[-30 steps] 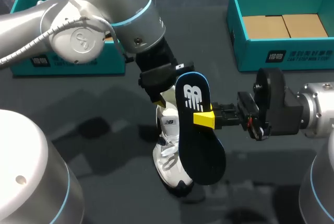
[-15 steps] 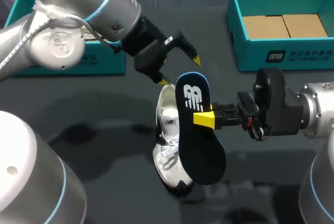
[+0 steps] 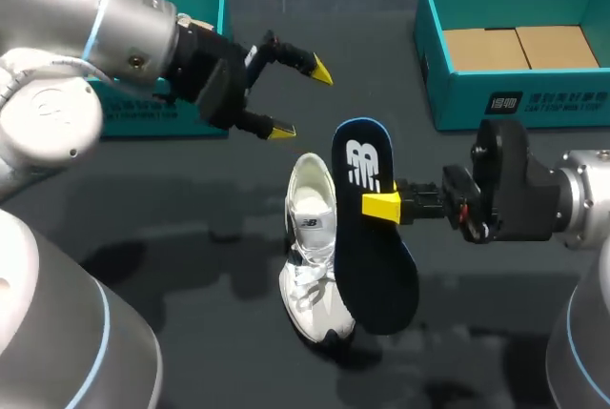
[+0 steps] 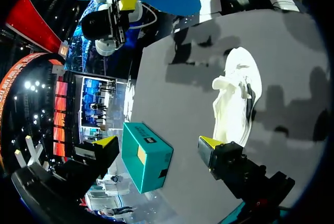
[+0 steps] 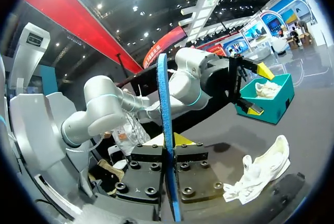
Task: Take the shoe out of the shoebox, open the shoe tongue, remove and reinsert the insole, then place the shoe into the shoebox
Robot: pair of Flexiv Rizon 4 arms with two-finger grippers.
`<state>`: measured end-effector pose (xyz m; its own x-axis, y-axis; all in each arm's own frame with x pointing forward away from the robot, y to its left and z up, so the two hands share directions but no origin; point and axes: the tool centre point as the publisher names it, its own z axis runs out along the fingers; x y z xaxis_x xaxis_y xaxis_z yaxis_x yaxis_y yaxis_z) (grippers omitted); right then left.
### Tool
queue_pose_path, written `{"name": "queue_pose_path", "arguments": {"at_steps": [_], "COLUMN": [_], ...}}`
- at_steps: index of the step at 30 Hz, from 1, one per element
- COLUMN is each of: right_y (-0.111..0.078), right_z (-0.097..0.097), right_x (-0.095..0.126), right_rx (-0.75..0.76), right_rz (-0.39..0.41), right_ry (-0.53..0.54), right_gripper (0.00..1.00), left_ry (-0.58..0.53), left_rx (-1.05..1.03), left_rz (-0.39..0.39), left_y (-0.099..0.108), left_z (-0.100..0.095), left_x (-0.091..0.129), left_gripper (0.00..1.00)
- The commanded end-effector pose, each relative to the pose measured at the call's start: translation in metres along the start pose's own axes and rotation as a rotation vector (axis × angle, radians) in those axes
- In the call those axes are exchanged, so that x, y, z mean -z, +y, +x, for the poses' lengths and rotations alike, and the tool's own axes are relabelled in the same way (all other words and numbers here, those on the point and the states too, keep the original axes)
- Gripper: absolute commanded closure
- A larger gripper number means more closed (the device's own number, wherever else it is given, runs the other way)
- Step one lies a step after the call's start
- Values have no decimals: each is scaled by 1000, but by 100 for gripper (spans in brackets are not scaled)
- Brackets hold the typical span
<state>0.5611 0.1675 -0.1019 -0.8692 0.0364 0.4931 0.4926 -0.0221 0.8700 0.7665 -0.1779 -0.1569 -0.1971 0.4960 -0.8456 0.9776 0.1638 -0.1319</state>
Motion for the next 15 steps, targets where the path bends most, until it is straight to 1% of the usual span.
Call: {"name": "queue_pose_path", "arguments": {"at_steps": [1,4,7,8,15], "right_y": [8,13,15,15,15], "right_z": [-29,-48,-69,-77,-77], "right_x": [12,19,23,23,23], "right_rx": [-62,-97,-185,-208,-208], "right_rz": [-12,-32,-61,-64,-64], "right_ry": [41,65,100,104,104], "right_gripper": [100,100,100,100,100], "left_ry": [-282,-315,-387,-387,-387], "left_rx": [-21,-52,-63,-63,-63], "left_rz": [9,-13,-4,-4,-4], "left_y": [-5,-12,-12,-12,-12], "left_z": [9,8,3,3,3], "left_x": [13,17,19,19,19], "left_gripper": [0,0,0,0,0]}}
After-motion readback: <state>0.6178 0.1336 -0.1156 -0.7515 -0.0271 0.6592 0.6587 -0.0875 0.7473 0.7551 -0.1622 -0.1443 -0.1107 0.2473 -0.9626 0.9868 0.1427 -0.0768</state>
